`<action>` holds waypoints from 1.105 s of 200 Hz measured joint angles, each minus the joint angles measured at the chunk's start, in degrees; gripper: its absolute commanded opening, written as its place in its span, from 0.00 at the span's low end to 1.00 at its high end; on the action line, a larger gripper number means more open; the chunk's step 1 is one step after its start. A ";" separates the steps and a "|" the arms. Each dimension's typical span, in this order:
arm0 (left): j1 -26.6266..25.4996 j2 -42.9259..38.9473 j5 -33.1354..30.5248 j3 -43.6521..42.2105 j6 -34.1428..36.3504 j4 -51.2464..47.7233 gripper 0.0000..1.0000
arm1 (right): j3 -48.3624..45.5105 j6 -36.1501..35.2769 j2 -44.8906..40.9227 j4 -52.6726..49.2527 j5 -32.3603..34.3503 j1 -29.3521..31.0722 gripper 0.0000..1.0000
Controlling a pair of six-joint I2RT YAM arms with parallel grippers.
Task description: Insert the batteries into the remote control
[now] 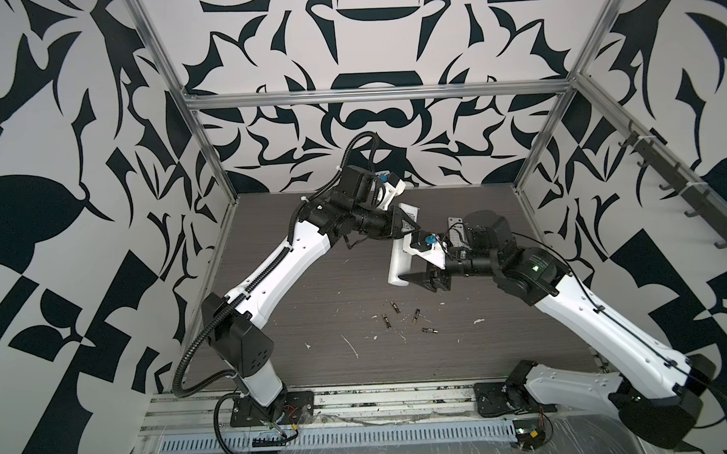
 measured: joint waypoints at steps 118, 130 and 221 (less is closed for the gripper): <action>-0.63 0.57 -2.29 0.22 1.27 -1.95 0.00 | 0.00 -0.07 -2.21 -3.10 0.96 0.55 0.66; -0.63 0.57 -2.56 0.22 1.42 -1.92 0.00 | 0.00 -0.20 -2.38 -3.15 1.07 0.61 0.66; -0.59 0.57 -3.54 0.22 1.40 -1.25 0.00 | -0.61 -0.17 -0.83 -1.18 3.76 1.27 0.73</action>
